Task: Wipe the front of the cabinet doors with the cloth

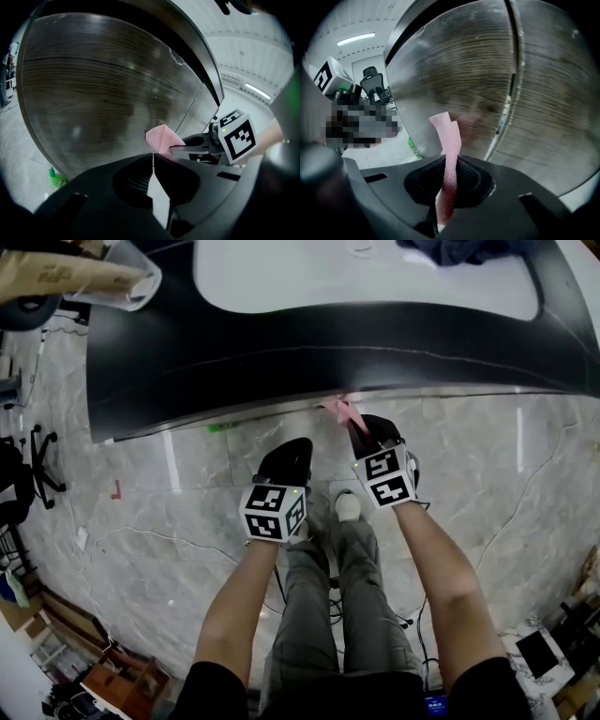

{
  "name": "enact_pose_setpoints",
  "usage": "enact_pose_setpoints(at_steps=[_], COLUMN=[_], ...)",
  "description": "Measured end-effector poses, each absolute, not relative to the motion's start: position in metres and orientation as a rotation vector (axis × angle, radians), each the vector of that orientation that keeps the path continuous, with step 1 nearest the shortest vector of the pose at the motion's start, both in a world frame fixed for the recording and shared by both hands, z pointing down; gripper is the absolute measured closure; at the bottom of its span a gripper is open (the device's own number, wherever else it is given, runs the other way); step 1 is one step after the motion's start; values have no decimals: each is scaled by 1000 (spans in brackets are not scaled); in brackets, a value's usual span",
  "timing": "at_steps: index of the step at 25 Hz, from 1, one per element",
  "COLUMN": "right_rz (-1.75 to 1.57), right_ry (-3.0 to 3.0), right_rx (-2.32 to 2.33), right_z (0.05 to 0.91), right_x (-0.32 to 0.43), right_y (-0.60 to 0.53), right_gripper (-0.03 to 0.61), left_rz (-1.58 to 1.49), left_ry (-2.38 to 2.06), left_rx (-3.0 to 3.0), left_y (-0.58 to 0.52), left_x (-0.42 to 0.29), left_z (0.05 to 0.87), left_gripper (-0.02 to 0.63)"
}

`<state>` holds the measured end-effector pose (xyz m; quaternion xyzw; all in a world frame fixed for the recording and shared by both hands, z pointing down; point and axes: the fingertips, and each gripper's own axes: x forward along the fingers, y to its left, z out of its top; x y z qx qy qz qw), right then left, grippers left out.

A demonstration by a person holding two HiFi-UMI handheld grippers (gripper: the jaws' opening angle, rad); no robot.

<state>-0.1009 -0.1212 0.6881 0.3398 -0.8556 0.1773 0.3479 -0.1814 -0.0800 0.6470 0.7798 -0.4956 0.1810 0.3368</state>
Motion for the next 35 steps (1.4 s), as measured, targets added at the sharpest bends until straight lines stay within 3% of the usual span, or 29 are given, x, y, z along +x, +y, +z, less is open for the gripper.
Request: enact_pose_setpoints(at_steps=[13, 35], right_rz=[526, 517], right_ry=[-2179, -2290], right_rx=[980, 957], right_z=[689, 603], right_x=[-42, -111], right_y=[-123, -40], right_gripper=[534, 534], left_rz=[468, 432], left_ry=[-1153, -1172], left_rx=[2128, 2160], left_y=[-95, -33], left_x=[-99, -166], left_z=[650, 574], left_gripper=[597, 597])
